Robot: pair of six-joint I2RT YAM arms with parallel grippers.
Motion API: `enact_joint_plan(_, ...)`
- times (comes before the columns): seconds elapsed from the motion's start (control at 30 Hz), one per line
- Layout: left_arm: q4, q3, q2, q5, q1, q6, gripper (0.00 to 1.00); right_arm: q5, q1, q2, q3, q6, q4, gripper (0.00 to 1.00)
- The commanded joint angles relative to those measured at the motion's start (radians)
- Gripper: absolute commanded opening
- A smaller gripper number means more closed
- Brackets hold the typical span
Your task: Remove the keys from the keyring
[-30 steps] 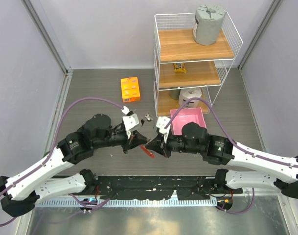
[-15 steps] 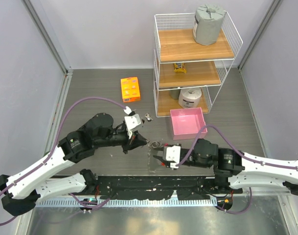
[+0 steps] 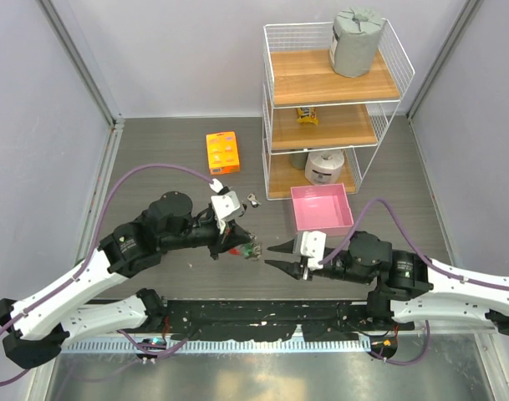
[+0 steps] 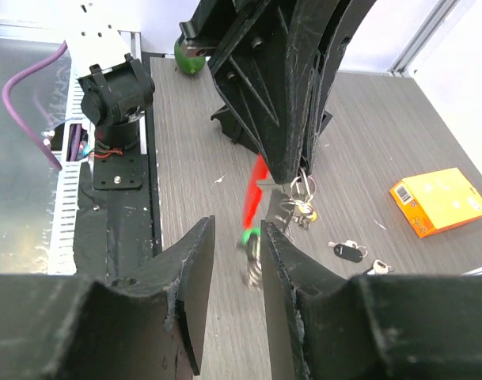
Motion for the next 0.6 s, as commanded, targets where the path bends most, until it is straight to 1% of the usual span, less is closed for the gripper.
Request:
enact_joint_plan(0.0, 0.067, 0.051, -0.005, 0.004, 0.002, -0.003, 0.0, 0.033, -0.007, 0.067, 0.121, 0.098, -0.047, 0.36)
enact_joint_plan(0.17, 0.068, 0.044, -0.012, 0.024, 0.002, 0.003, 0.0, -0.015, -0.047, 0.079, 0.126, 0.063, -0.062, 0.37)
enact_joint_plan(0.27, 0.082, 0.036, -0.026, 0.041, 0.003, 0.009, 0.0, -0.107, -0.093, 0.069, 0.118, 0.05, -0.063, 0.38)
enact_joint_plan(0.4, 0.094, 0.028, -0.04, 0.065, 0.002, 0.011, 0.0, -0.219, -0.185, 0.052, 0.11, 0.036, -0.065, 0.38)
enact_joint_plan(0.57, 0.093, 0.036, -0.037, 0.084, 0.002, 0.014, 0.0, -0.378, -0.297, 0.079, 0.132, 0.044, -0.071, 0.39)
